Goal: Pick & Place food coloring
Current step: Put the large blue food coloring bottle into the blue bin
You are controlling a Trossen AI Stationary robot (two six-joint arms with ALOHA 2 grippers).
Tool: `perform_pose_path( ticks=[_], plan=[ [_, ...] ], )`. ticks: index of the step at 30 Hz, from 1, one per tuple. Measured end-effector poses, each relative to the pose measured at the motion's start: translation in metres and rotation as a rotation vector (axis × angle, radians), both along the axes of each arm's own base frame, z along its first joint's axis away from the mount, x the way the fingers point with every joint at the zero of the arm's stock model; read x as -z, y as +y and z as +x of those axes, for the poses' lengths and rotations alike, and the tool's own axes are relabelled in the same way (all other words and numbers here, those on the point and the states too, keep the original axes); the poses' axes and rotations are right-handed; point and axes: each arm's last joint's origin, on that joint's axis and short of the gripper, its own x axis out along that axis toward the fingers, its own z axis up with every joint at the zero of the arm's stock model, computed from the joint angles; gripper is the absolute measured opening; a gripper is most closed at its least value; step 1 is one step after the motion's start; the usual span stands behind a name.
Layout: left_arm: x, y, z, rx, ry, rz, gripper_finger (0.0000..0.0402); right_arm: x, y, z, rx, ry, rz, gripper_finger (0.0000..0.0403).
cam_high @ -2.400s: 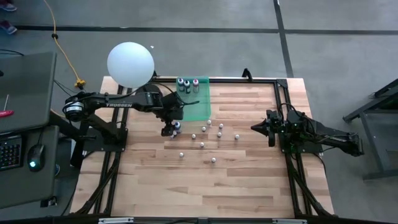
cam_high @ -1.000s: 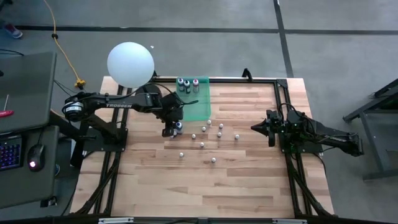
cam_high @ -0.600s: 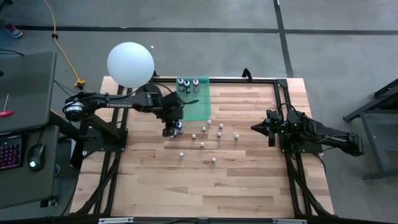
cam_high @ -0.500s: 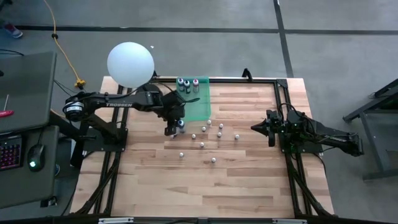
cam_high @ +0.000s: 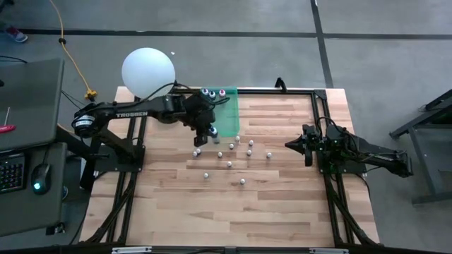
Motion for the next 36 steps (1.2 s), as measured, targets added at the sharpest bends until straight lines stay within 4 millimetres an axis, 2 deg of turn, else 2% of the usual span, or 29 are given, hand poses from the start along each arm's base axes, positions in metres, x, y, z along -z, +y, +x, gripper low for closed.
perform_pose_path(
  ticks=[10, 14, 18, 24, 31, 36],
  plan=[
    [-0.067, 0.009, 0.008, -0.117, -0.146, 0.253, 0.0115, 0.0, 0.0, 0.0, 0.0, 0.0, 0.0, 0.0],
    [-0.082, 0.013, 0.014, -0.149, -0.171, 0.326, 0.0115, 0.0, 0.0, 0.0, 0.0, 0.0, 0.0, 0.0],
    [-0.087, 0.031, 0.026, -0.165, -0.161, 0.313, 0.0115, 0.0, 0.0, 0.0, 0.0, 0.0, 0.0, 0.0],
    [-0.079, 0.075, 0.045, -0.182, -0.073, 0.278, 0.0115, 0.0, 0.0, 0.0, 0.004, 0.001, 0.0, 0.0],
    [-0.06, 0.124, 0.052, -0.191, 0.063, 0.227, 0.0115, 0.0, 0.0, 0.0, 0.008, 0.001, -0.002, 0.0],
    [-0.052, 0.143, 0.057, -0.173, 0.062, 0.239, 0.0115, 0.0, 0.0, 0.0, 0.008, 0.001, -0.002, 0.0]
  ],
)
